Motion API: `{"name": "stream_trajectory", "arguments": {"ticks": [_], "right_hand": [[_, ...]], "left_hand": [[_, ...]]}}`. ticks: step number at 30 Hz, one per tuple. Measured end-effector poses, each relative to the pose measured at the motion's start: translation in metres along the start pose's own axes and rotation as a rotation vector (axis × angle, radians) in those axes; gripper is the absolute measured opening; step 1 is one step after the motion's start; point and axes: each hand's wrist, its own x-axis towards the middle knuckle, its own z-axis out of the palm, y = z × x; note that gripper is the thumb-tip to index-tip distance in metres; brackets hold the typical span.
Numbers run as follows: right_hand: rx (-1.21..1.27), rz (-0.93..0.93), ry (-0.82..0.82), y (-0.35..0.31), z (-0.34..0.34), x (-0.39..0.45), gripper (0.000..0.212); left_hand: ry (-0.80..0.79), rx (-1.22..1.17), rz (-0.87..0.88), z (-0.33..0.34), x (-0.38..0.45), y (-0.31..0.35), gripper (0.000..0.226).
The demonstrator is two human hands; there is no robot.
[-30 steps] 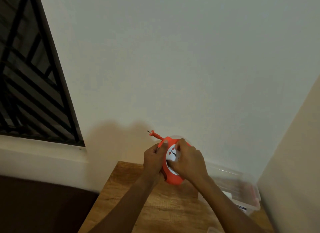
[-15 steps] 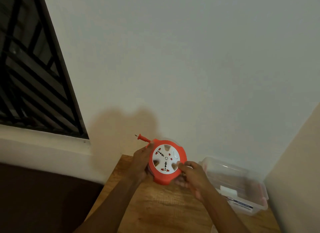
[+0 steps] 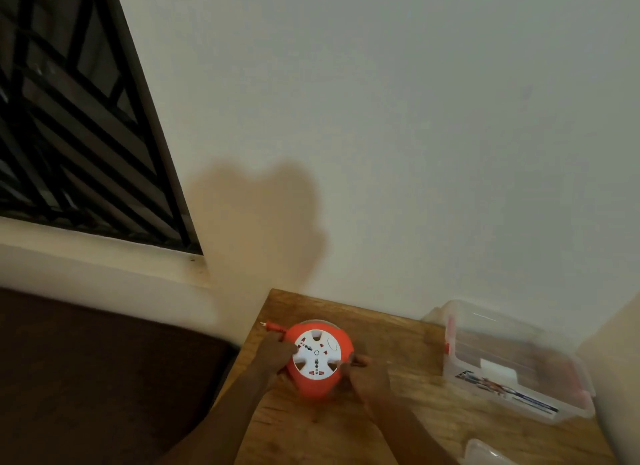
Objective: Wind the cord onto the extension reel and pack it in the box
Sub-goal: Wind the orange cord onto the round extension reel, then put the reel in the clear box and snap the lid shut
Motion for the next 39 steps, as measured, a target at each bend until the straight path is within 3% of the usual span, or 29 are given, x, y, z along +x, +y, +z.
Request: {"name": "stream_trajectory", "arguments": {"ticks": [8, 15, 18, 21, 27, 30, 33, 36, 39], "right_hand": [[-0.13, -0.072, 0.124, 0.026, 0.023, 0.013, 0.029], [-0.225, -0.202, 0.171, 0.029, 0.025, 0.009, 0.018], [-0.256, -0.253, 0.196, 0.033, 0.017, 0.003, 0.004], [-0.292, -0.267, 0.231, 0.046, -0.005, -0.01, 0.018], [-0.108, -0.178, 0.45, 0.088, -0.102, -0.05, 0.023], [-0.001, -0.166, 0.651, 0.102, -0.159, -0.07, 0.02], [-0.001, -0.115, 0.819, 0.113, -0.22, -0.088, 0.018], [-0.159, 0.025, 0.922, 0.127, -0.274, -0.106, 0.039], [-0.41, 0.359, 0.802, 0.151, -0.311, -0.126, 0.071]], "left_hand": [[0.067, 0.222, 0.013, -0.012, 0.021, -0.024, 0.028], [0.199, 0.431, 0.132, -0.004, 0.019, -0.031, 0.03], [0.258, 0.627, 0.211, 0.009, 0.012, -0.026, 0.038], [0.298, 0.693, 0.352, 0.032, 0.002, -0.017, 0.043], [-0.065, 0.583, 0.598, 0.12, -0.019, 0.013, 0.038], [-0.181, 0.445, 0.538, 0.171, -0.036, 0.036, 0.038], [-0.23, 0.321, 0.448, 0.219, -0.046, 0.052, 0.018], [-0.27, 0.262, 0.297, 0.255, -0.049, 0.062, 0.018], [-0.265, 0.345, 0.27, 0.277, -0.053, 0.065, 0.04]]}}
